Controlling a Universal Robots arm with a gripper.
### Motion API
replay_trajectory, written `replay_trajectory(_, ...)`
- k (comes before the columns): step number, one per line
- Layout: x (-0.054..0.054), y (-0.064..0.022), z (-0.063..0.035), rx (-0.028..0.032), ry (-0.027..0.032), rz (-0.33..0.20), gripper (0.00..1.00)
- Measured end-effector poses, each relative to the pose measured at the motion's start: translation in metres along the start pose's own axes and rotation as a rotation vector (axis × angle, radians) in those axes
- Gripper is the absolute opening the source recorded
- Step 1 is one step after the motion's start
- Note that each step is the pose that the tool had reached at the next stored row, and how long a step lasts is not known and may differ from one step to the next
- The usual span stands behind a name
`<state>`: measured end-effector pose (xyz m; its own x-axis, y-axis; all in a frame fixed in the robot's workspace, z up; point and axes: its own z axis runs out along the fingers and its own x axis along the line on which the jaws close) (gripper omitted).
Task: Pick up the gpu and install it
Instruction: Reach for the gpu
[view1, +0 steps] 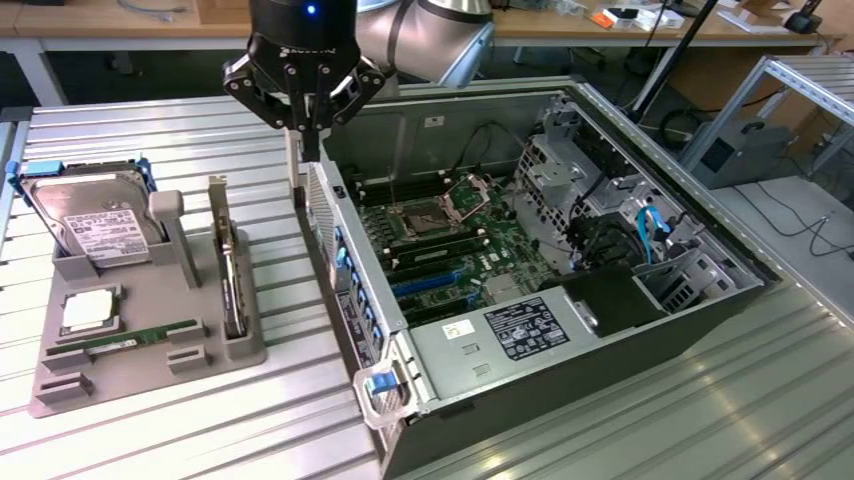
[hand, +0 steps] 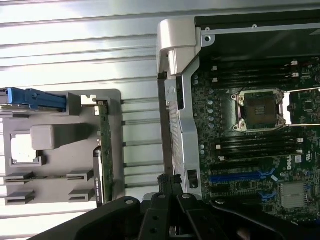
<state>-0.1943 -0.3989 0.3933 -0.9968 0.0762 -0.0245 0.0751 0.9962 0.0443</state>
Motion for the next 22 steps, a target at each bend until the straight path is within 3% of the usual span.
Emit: replay_trajectory(22, 0.017, -0.0013, -0.0005, 0.0000, 0.0000, 0.000, 0.11)
